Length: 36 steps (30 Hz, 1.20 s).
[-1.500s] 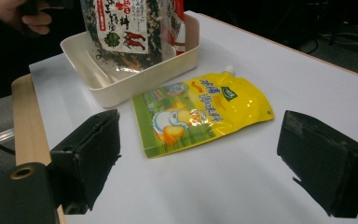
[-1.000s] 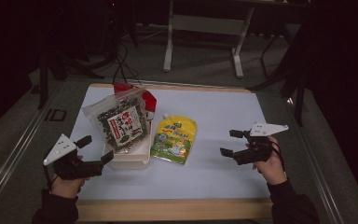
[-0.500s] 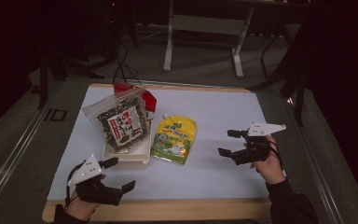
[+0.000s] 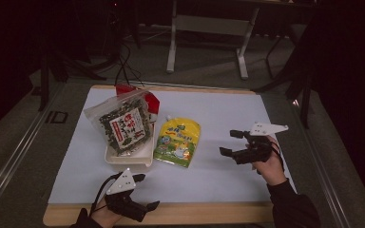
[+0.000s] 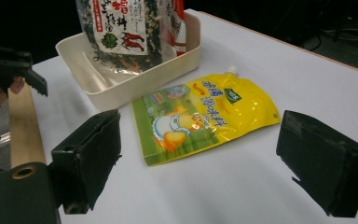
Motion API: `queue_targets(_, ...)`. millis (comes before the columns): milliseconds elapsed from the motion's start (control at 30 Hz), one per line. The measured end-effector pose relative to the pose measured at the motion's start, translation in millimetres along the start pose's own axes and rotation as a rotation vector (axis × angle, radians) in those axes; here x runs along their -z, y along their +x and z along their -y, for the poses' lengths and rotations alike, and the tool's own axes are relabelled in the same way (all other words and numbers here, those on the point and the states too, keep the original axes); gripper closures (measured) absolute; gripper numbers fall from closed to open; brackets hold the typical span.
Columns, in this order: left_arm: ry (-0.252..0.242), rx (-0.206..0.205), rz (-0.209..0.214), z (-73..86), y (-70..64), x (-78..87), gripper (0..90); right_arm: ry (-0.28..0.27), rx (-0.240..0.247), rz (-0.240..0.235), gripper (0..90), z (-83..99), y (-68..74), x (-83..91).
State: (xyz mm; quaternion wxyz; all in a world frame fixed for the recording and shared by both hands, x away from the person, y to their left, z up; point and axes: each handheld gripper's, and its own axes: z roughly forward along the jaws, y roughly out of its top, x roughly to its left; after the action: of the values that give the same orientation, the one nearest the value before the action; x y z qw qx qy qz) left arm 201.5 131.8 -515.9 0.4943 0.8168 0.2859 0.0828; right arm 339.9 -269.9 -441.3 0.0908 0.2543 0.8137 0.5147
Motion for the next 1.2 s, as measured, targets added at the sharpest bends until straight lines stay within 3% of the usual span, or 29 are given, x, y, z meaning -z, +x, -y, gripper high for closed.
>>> queue_targets(67, 0.017, -0.005, 0.015, 0.8, -1.7, -2.3, 2.1, 0.006, 0.005, -0.008, 12.1, -0.8, 0.1, -4.3)
queue_targets(133, 0.053, -0.019, 0.033, 1.2, -4.2, -4.9, 2.1, 0.024, 0.023, 0.013, 10.7, -1.6, 1.1, -10.8)
queue_targets(200, 0.074, -0.025, 0.037, 2.4, -5.7, -7.0, 2.1, 0.032, 0.021, -0.010, 10.5, -2.2, 1.4, -17.7)
queue_targets(467, 0.082, -0.028, 0.034, 3.1, -7.8, -8.4, 2.1, 0.082, 0.038, -0.003, 12.2, -9.4, 1.5, -45.9)
queue_targets(533, 0.074, -0.035, 0.026, 1.6, -11.5, -8.9, 2.1, 0.113, 0.042, 0.047, 19.1, -13.0, -8.3, -64.8)
queue_targets(633, 0.077, -0.041, 0.031, 0.5, -13.7, -10.2, 2.1, 0.142, 0.033, 0.053, 19.9, -13.1, -15.6, -78.2)
queue_targets(700, 0.083, -0.047, 0.028, -0.8, -15.5, -11.0, 2.1, 0.187, 0.011, 0.070, 20.7, -11.2, -24.3, -100.7)
queue_targets(733, 0.082, -0.050, 0.034, -1.2, -16.0, -11.2, 2.1, 0.187, 0.011, 0.070, 20.7, -11.2, -24.3, -100.7)
queue_targets(833, 0.087, -0.049, 0.041, -0.4, -16.4, -11.5, 2.1, 0.240, -0.003, 0.100, 20.0, -8.6, -35.9, -129.5)
queue_targets(933, 0.082, -0.049, 0.039, 0.3, -15.9, -11.0, 2.1, 0.242, -0.012, 0.109, 19.1, -8.2, -41.6, -140.4)
queue_targets(1033, 0.078, -0.051, 0.039, 0.3, -15.3, -10.7, 2.1, 0.262, -0.026, 0.118, 12.5, -8.0, -49.6, -155.2)
queue_targets(1067, 0.078, -0.049, 0.040, 0.8, -15.3, -10.9, 2.1, 0.287, -0.044, 0.113, 9.8, -6.1, -55.6, -167.4)
queue_targets(1200, 0.091, -0.050, 0.046, 3.8, -16.0, -11.9, 2.1, 0.300, -0.060, 0.126, 9.6, -3.4, -61.0, -179.4)
